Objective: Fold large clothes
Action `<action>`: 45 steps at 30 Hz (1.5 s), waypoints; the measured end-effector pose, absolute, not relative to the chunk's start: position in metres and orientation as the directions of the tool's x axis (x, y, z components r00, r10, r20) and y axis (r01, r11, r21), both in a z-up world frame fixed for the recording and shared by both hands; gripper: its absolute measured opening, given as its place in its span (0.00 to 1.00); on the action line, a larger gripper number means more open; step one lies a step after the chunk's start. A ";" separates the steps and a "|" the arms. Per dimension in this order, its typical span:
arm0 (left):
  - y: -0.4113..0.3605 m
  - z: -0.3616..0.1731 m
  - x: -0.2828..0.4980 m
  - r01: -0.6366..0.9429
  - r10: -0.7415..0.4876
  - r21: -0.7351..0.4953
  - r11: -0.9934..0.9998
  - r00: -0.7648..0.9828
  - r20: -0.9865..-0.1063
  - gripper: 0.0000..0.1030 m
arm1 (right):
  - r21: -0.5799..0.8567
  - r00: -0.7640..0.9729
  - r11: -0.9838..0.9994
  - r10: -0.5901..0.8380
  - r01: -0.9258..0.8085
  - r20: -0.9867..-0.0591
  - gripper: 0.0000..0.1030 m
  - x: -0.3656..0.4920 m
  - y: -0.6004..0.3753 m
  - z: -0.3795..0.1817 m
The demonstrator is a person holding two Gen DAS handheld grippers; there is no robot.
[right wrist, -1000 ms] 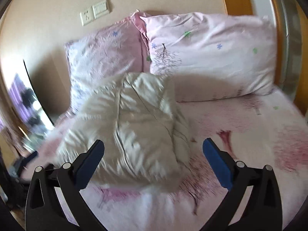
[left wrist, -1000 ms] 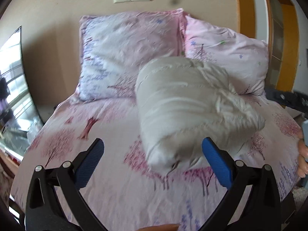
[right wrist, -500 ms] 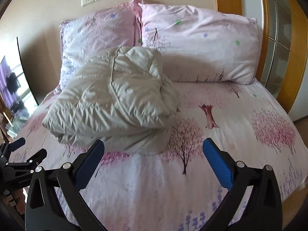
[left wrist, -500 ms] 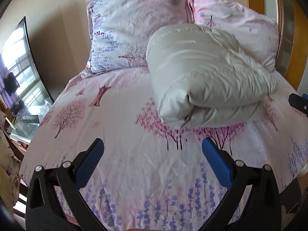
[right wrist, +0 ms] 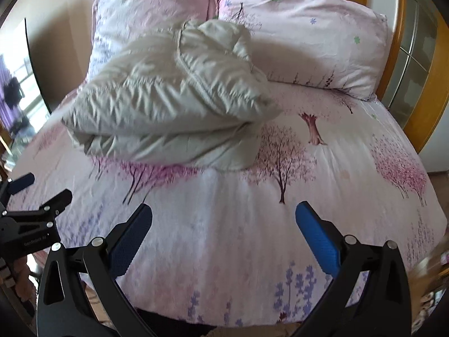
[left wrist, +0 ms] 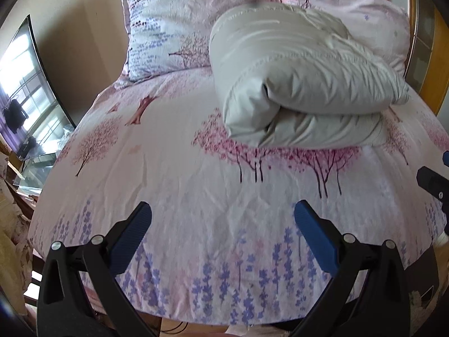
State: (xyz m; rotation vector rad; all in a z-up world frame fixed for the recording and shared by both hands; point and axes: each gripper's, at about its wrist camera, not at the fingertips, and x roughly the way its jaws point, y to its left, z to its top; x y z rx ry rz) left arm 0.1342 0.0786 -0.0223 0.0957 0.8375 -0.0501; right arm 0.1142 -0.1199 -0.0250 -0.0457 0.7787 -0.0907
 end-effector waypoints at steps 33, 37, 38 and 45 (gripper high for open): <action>0.075 -0.026 0.131 0.119 -0.033 0.044 0.992 0.578 -0.816 0.98 | -0.078 0.580 0.995 -0.096 0.055 -0.809 0.99 0.119 -0.116 -0.052; 0.073 -0.027 0.133 0.122 -0.033 0.045 0.992 0.572 -0.820 0.98 | -0.080 0.580 0.995 -0.100 0.061 -0.808 0.99 0.119 -0.116 -0.052; 0.074 -0.027 0.133 0.120 -0.033 0.044 0.992 0.570 -0.821 0.98 | -0.080 0.580 0.995 -0.101 0.062 -0.808 0.99 0.119 -0.117 -0.052; 0.072 -0.029 0.134 0.119 -0.032 0.043 0.992 0.562 -0.826 0.98 | -0.078 0.577 0.995 -0.100 0.062 -0.811 0.99 0.120 -0.115 -0.054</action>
